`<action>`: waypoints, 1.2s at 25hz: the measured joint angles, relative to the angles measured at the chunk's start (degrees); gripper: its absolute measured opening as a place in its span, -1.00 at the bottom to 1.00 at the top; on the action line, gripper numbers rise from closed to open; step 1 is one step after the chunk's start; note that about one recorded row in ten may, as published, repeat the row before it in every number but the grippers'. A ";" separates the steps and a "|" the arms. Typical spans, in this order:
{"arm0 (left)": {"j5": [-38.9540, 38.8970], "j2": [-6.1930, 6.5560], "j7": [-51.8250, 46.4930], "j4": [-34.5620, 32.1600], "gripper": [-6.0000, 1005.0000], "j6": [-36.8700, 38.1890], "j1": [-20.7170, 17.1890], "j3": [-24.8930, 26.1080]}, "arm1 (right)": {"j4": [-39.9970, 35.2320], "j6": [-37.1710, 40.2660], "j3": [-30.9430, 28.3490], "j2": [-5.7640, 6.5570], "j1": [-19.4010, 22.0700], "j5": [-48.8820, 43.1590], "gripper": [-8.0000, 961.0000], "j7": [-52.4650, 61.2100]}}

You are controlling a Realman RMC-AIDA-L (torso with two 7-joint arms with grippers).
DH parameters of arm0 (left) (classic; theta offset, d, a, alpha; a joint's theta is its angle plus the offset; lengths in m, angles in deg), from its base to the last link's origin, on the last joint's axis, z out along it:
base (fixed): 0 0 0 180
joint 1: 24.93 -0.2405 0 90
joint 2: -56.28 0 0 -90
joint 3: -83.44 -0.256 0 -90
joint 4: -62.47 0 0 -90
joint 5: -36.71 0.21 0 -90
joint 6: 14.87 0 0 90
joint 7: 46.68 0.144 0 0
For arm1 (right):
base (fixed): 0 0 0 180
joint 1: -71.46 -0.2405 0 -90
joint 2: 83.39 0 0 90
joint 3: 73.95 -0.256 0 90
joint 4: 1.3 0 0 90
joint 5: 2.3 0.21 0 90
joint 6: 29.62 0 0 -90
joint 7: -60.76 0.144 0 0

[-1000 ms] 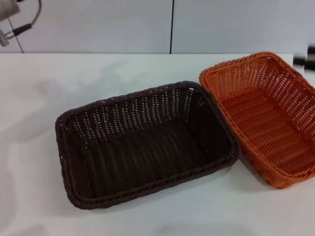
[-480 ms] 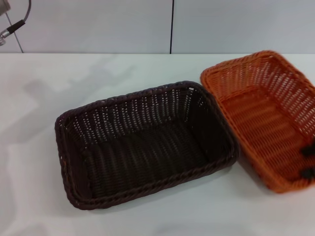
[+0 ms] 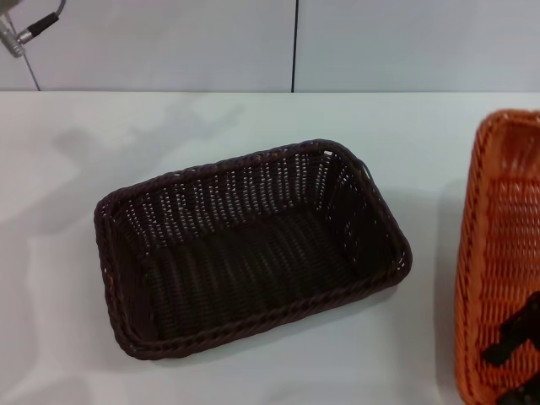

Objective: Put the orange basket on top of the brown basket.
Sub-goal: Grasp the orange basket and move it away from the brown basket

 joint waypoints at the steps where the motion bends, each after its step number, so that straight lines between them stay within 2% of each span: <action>1: 0.00 0.07 0.00 -0.07 0.72 0.65 0.33 -0.22 | 0.13 0.28 0.32 -0.12 -0.10 0.57 0.45 -0.11; 9: 0.20 0.21 0.17 -0.31 0.72 1.96 0.53 -0.26 | 2.36 5.37 4.81 -0.85 -1.61 5.99 0.45 -0.71; 13: 0.23 0.31 0.34 -0.32 0.72 2.18 0.58 -0.25 | 2.61 6.14 4.72 -0.99 -2.07 6.51 0.45 -1.00; 15: 0.41 0.31 0.42 -0.36 0.72 2.22 0.59 -0.25 | 1.72 6.42 2.44 -0.65 -2.13 6.53 0.45 -1.13; 18: 0.46 0.31 0.47 -0.42 0.72 2.27 0.59 -0.26 | -2.64 6.80 -5.11 0.93 -1.87 6.53 0.45 -1.15; 19: 0.46 0.32 0.49 -0.46 0.72 2.33 0.59 -0.25 | -4.87 6.63 -10.46 2.67 -2.12 6.53 0.45 -0.14; 20: 0.46 0.32 0.49 -0.46 0.72 2.33 0.59 -0.25 | -4.87 6.63 -10.46 2.67 -2.12 6.53 0.45 -0.14; 23: 0.52 0.32 0.61 -0.50 0.72 2.41 0.54 -0.26 | -7.12 4.79 -16.97 5.54 -3.28 5.73 0.45 1.34; 24: 0.52 0.32 0.61 -0.50 0.72 2.41 0.54 -0.26 | -10.47 1.52 -18.89 6.06 -3.32 3.53 0.45 1.86; 30: 0.56 0.25 0.71 -0.59 0.72 2.34 0.10 -0.35 | -14.22 -6.77 -18.78 6.18 -3.36 -3.39 0.46 1.96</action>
